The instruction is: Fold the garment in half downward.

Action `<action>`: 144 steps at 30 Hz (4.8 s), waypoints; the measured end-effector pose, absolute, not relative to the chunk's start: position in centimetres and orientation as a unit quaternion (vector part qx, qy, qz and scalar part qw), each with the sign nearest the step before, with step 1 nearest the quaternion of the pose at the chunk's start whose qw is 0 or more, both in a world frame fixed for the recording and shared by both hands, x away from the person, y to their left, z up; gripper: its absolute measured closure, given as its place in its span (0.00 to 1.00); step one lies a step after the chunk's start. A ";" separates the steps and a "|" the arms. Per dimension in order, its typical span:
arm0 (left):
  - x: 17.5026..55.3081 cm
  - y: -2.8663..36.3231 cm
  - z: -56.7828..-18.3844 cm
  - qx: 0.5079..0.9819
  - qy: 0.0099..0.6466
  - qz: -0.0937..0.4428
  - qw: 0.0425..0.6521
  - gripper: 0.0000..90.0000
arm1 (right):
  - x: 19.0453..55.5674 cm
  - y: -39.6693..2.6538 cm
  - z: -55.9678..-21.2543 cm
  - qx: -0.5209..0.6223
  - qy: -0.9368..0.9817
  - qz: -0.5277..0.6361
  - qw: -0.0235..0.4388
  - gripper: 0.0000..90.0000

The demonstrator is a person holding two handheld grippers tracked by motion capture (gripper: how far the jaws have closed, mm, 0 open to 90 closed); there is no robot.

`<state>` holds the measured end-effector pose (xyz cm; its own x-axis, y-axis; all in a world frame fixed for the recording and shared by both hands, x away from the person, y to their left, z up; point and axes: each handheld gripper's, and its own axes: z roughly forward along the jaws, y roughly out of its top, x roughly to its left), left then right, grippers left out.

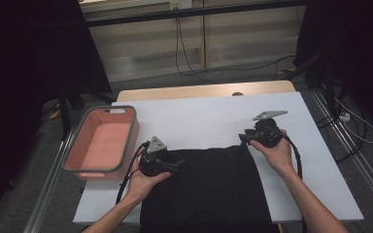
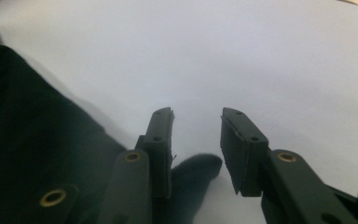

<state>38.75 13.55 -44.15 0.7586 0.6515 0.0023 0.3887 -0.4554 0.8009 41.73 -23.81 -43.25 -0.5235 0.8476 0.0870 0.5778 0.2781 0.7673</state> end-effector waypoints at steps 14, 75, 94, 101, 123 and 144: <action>38.8 13.8 -44.6 0.844 0.304 0.179 0.405 0.17 | 42.4 -25.0 -45.2 0.476 0.800 0.334 0.148 0.85; 39.6 15.6 -43.8 0.804 0.367 0.188 0.428 0.29 | 39.4 -28.8 -43.1 0.508 0.727 0.417 0.198 0.96; 45.3 15.0 -43.3 0.798 0.403 0.184 0.408 0.52 | 40.0 -32.6 -41.8 0.536 0.688 0.431 0.230 0.96; 47.5 14.1 -45.1 0.801 0.425 0.156 0.391 0.62 | 40.1 -32.6 -42.2 0.538 0.691 0.427 0.226 0.96; 46.8 14.2 -46.2 0.819 0.412 0.103 0.385 0.78 | 40.1 -32.0 -42.5 0.531 0.701 0.422 0.222 0.96; 46.2 16.1 -43.2 0.780 0.433 0.101 0.440 0.96 | 40.1 -32.1 -42.6 0.532 0.697 0.426 0.224 0.96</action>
